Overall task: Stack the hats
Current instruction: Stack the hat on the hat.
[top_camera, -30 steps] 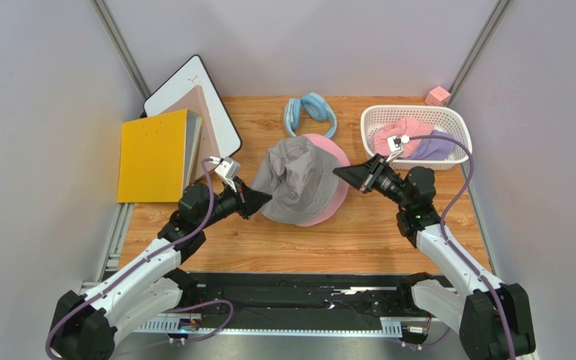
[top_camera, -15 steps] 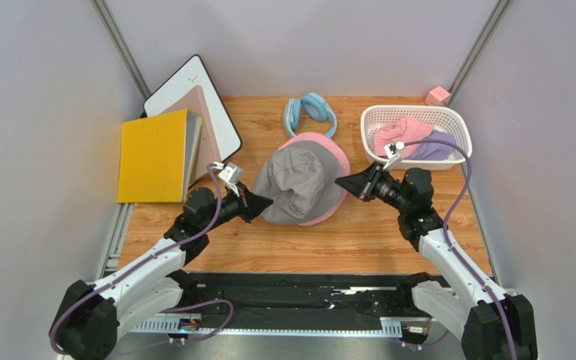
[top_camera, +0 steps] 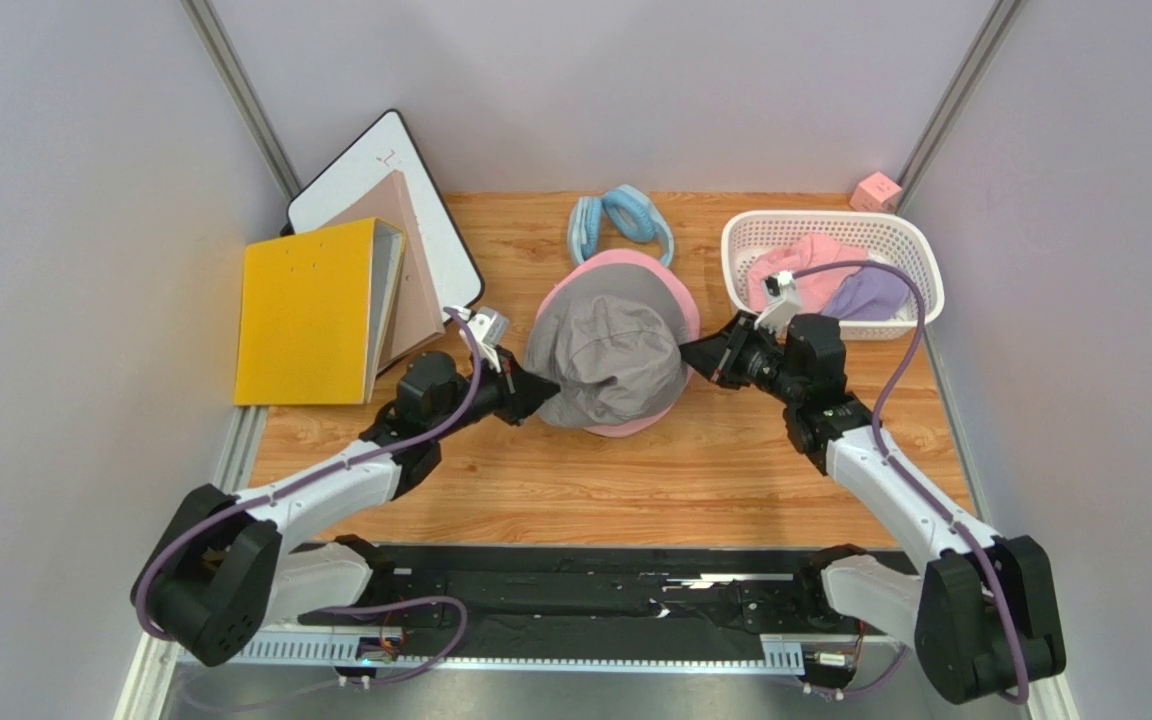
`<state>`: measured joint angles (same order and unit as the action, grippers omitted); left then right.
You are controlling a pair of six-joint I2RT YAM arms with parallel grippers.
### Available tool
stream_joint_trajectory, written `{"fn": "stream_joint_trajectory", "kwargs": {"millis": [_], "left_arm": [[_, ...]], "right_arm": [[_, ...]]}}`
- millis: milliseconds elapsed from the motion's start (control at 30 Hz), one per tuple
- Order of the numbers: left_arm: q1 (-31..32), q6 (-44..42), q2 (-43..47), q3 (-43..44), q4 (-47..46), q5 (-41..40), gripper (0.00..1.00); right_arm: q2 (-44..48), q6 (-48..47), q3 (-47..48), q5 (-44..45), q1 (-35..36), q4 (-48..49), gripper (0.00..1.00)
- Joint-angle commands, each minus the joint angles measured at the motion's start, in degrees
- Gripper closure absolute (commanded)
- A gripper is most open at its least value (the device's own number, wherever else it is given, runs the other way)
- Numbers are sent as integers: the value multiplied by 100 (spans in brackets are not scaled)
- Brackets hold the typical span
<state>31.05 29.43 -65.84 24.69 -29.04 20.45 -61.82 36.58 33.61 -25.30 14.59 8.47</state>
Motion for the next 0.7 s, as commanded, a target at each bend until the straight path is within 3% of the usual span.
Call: {"fn": "stream_joint_trajectory", "kwargs": {"millis": [0, 267, 400, 500, 667], "left_arm": [[-11, -253, -507, 229, 241, -296, 100], [-11, -359, -483, 492, 660, -453, 97], [-11, -333, 157, 502, 1110, -428, 52], [-29, -324, 789, 353, 1207, -436, 34], [-204, -245, 1249, 484, 980, -112, 32]], "right_arm": [[-514, -388, 137, 754, -26, -135, 100], [-674, -599, 269, 1017, -17, -353, 100], [-472, -617, 366, 948, -26, -460, 100], [-410, -555, 436, 869, -9, -478, 100], [-462, -581, 507, 755, 0, -504, 100]]}}
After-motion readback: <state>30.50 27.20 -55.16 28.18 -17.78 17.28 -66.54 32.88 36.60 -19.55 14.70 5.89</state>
